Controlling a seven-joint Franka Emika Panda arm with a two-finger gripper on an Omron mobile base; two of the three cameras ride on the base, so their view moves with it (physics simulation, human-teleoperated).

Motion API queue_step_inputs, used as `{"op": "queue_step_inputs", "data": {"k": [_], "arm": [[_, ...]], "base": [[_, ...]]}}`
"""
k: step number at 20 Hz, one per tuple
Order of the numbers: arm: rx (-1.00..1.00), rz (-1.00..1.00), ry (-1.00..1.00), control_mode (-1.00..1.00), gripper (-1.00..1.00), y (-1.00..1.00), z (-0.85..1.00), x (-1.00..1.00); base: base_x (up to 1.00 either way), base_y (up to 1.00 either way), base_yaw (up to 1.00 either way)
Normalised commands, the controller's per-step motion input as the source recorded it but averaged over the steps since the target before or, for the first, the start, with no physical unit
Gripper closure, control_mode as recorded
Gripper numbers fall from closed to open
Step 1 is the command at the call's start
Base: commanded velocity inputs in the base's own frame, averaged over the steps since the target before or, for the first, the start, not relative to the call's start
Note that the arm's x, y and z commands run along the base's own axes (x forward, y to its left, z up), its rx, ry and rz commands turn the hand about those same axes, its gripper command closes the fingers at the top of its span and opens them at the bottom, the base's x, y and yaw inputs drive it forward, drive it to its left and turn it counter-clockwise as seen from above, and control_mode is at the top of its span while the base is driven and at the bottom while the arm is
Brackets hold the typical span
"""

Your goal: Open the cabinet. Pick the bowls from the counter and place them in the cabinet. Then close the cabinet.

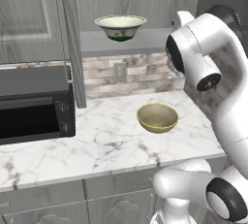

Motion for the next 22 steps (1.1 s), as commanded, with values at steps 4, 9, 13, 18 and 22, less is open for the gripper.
{"op": "queue_step_inputs", "data": {"k": [4,9,13,18,22], "arm": [[0.33,-0.21,0.49,-1.0,-1.0,0.0,0.43,-0.85],[0.11,-0.24,0.61,-1.0,-1.0,0.0,0.43,-0.72],[0.13,-0.2,0.47,-1.0,-1.0,0.27,0.34,-0.24],[0.19,-0.03,0.67,-1.0,-1.0,0.26,0.19,0.0],[0.16,-0.04,0.67,-1.0,-1.0,0.11,0.15,-0.06]], "base": [[0.0,0.0,0.0],[0.0,0.0,0.0],[0.0,0.0,0.0],[0.0,0.0,0.0],[0.0,0.0,0.0]]}}
